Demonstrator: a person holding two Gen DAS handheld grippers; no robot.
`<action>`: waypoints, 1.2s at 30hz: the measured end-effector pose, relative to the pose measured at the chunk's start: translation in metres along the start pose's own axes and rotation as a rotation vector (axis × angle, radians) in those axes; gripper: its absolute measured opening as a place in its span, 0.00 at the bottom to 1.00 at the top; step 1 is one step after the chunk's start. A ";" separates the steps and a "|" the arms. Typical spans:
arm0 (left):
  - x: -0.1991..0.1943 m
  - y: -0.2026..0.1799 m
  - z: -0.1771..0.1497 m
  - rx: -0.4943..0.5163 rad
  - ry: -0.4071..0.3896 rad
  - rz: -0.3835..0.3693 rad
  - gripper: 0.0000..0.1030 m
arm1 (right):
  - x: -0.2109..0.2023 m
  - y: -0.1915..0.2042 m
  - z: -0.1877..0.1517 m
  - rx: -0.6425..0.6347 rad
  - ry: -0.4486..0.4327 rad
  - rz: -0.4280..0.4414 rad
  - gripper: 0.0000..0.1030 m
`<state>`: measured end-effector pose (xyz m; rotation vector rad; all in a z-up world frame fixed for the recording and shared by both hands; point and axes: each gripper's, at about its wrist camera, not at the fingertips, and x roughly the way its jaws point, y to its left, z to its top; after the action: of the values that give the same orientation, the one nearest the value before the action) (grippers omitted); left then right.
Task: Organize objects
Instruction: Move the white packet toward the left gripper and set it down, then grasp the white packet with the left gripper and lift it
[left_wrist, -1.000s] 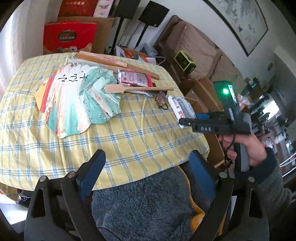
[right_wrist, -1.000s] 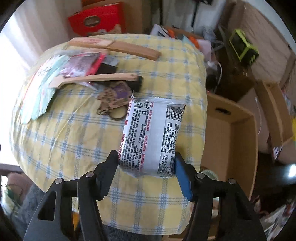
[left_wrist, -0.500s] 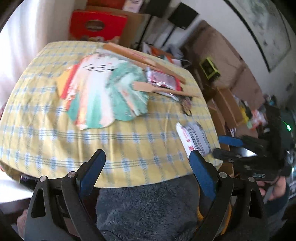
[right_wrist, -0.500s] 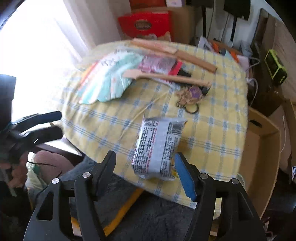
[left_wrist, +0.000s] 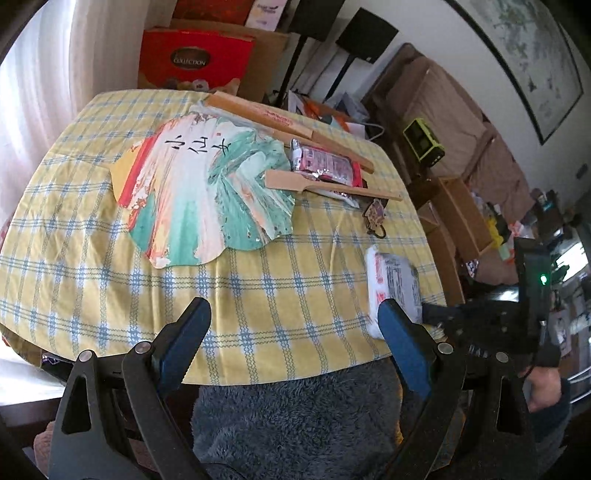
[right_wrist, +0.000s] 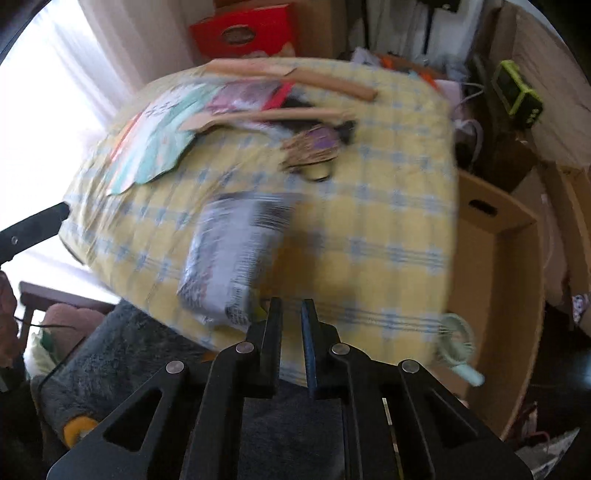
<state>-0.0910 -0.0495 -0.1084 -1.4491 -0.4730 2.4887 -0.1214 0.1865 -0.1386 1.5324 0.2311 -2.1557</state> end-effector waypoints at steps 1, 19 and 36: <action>0.002 0.000 0.000 0.003 0.005 0.001 0.88 | 0.004 0.009 -0.001 -0.015 0.001 0.037 0.09; 0.023 -0.041 -0.009 0.151 0.059 -0.039 0.88 | -0.041 -0.047 -0.019 0.129 -0.097 0.069 0.12; 0.101 -0.132 -0.015 0.579 0.113 -0.086 1.00 | -0.039 -0.083 -0.030 0.256 -0.104 0.070 0.26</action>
<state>-0.1232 0.1103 -0.1458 -1.2799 0.1948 2.1955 -0.1256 0.2817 -0.1247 1.5315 -0.1364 -2.2697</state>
